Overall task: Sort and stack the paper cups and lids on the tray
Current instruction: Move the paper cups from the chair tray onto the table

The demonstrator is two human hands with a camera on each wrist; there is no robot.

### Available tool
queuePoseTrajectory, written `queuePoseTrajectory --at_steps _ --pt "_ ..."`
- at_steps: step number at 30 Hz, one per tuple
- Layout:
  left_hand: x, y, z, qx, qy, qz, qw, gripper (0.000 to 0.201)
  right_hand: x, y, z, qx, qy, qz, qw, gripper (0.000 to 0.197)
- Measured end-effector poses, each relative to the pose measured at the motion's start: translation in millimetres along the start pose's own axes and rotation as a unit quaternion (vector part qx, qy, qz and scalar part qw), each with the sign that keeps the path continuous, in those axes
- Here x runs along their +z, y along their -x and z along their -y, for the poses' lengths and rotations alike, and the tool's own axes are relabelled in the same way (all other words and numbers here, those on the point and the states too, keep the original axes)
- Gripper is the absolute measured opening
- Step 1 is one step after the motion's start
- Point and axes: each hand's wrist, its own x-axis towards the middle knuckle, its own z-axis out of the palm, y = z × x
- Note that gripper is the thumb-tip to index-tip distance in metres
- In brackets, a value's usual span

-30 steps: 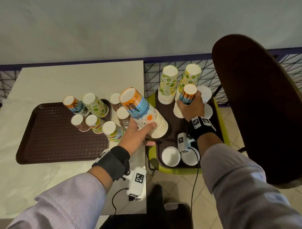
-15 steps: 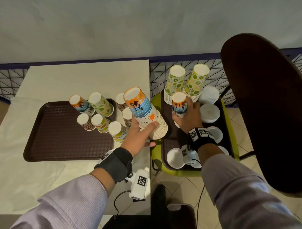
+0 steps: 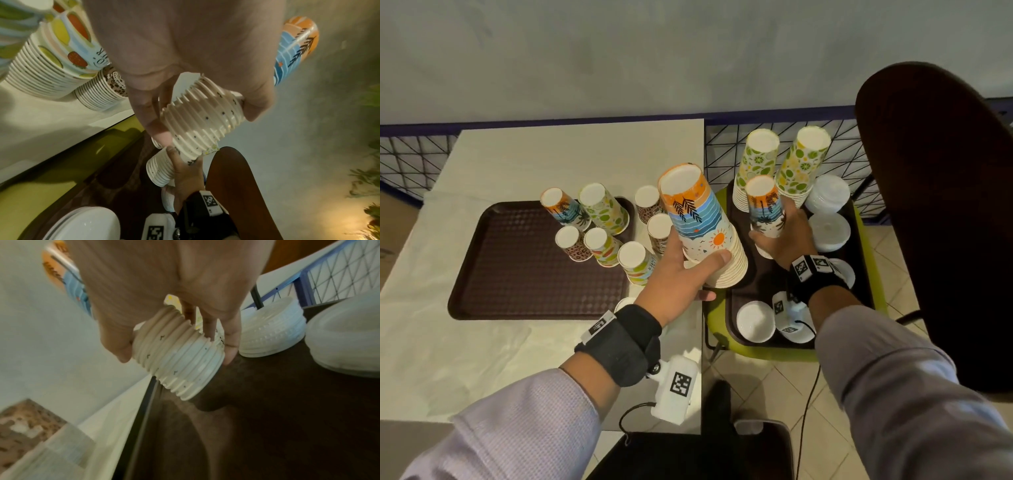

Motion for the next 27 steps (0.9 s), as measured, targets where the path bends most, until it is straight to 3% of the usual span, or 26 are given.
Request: queuePoseTrajectory --at_steps 7,10,15,22,27 --pt "-27.7 48.1 -8.1 0.035 -0.015 0.051 0.998 0.084 -34.2 37.9 39.8 0.008 -0.144 -0.113 0.983 0.067" --pt "-49.3 76.3 -12.4 0.057 -0.010 0.041 0.998 0.076 -50.1 67.3 63.9 0.002 -0.205 -0.126 0.971 0.070" --pt "-97.4 119.0 -9.5 0.087 -0.007 -0.021 0.996 0.053 -59.3 124.9 92.4 -0.008 -0.233 -0.081 0.969 0.076" --pt "-178.0 136.9 45.9 0.049 -0.007 -0.109 0.993 0.062 -27.3 202.9 105.5 0.007 -0.225 0.020 0.974 0.072" --pt "-212.4 125.8 103.6 0.014 -0.086 -0.122 0.989 0.087 -1.5 243.7 115.8 0.040 -0.208 0.050 0.976 0.068"
